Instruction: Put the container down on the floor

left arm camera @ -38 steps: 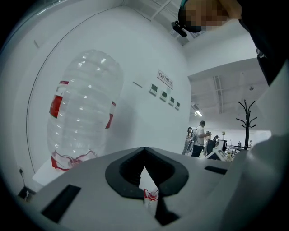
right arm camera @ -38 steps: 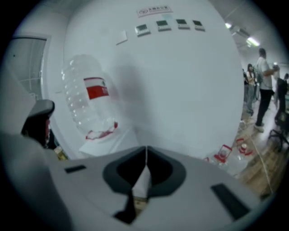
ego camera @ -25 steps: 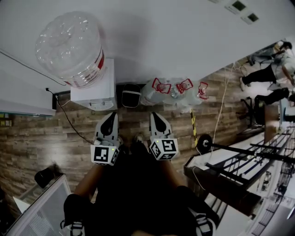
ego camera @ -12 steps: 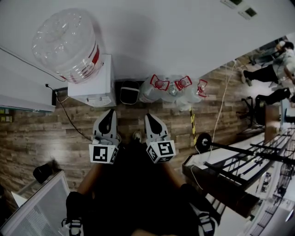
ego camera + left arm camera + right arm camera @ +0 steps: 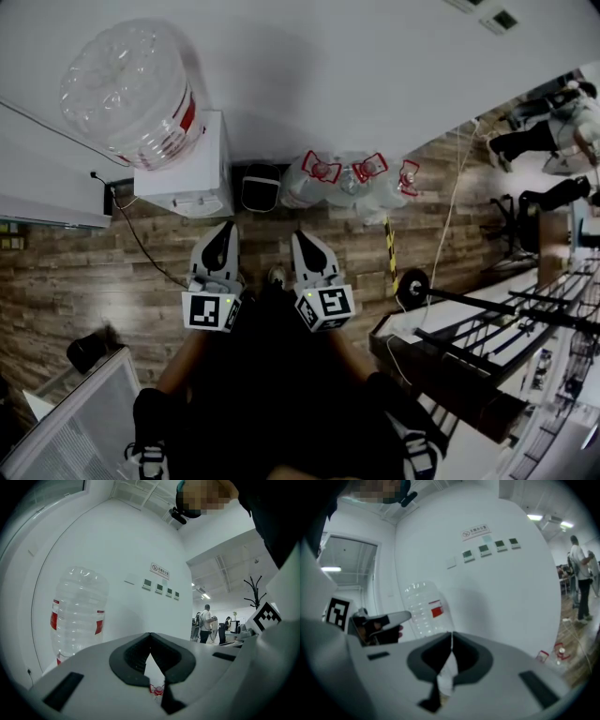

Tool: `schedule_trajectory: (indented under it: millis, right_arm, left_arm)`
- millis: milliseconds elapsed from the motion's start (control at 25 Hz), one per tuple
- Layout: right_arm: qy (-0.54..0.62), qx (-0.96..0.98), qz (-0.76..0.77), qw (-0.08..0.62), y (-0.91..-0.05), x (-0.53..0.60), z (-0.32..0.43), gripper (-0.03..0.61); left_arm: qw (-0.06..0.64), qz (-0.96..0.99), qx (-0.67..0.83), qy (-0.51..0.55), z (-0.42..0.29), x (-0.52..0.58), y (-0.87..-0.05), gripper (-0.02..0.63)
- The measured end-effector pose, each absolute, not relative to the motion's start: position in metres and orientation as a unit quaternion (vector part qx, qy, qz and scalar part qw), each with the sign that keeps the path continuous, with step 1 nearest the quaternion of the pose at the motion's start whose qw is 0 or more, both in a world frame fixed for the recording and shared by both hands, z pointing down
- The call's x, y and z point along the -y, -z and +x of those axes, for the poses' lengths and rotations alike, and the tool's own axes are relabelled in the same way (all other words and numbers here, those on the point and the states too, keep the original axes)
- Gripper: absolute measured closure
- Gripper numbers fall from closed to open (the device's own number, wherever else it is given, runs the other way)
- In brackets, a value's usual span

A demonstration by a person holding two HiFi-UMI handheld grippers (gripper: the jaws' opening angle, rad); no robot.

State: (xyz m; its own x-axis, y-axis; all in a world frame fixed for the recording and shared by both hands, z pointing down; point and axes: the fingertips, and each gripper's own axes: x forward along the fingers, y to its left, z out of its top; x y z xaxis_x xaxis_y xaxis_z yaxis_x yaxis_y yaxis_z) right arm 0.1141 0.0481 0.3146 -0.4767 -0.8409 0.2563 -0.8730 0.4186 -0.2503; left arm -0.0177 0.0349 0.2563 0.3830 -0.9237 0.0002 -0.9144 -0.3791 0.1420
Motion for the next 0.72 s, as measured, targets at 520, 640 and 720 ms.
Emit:
schedule_trajectory:
  millis: [520,640,720]
  right_arm:
    - [-0.178,0.84,0.51,0.048,-0.3124,-0.0454,0.1113,0.543]
    - [-0.177,0.84,0.511,0.05,-0.3107,-0.0457,0.1108,0.543]
    - [-0.175,0.84,0.511,0.051,-0.3105,-0.0458,0.1103,0.543]
  left_arm:
    - [0.07,0.831,0.55,0.044,-0.019,-0.0311,-0.2581,0.588]
    - [0.07,0.831,0.55,0.045,-0.0194,-0.0316,-0.2576,0.588]
    - [0.071,0.832,0.549,0.046,-0.0197,-0.0317,-0.2574,0.588]
